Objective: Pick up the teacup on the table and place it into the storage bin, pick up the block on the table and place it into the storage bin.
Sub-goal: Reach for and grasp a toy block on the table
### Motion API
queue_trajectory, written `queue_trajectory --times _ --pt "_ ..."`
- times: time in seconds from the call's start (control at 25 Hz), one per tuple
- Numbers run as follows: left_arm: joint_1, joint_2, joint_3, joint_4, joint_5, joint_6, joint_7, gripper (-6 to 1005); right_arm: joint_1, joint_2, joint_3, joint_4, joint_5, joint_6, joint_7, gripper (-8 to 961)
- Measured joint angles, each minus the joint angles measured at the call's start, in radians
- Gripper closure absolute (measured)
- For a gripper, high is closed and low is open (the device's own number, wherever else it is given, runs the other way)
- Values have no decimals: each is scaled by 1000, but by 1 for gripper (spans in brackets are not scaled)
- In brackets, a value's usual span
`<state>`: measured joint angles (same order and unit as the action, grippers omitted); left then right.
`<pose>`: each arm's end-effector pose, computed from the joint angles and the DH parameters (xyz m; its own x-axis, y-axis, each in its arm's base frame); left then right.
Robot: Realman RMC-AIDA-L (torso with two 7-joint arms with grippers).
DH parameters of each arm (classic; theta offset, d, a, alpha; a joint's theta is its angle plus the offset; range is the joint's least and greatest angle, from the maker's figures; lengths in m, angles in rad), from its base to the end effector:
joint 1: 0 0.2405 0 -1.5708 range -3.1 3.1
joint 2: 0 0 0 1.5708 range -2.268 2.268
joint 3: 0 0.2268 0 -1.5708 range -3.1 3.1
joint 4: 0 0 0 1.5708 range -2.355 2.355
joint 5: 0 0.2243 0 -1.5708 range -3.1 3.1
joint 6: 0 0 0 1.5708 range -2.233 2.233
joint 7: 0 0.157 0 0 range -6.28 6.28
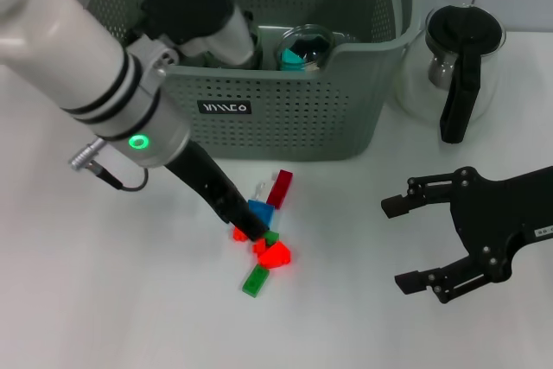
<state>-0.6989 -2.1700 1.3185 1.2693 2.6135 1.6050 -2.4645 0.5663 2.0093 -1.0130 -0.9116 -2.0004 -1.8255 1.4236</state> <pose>-0.1336 0.3516 -0.0255 0.7794 0.5766 -0.2451 0.5040 -0.8094 -0.3014 0.1883 0.3142 0.0202 0.9603 -0.0773 -0.2679 -0.0553 -0.9945 0.0887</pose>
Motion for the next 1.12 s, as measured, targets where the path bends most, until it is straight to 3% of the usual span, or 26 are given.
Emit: queue_trajectory --times 0.6,1.12 --pt "7 -2 141 -27 -3 -35 22 157 2 0 -5 -21 0 0 1 26" --pt "-4 -2 173 -90 3 -136 75 161 1 5 -4 -23 0 0 3 25"
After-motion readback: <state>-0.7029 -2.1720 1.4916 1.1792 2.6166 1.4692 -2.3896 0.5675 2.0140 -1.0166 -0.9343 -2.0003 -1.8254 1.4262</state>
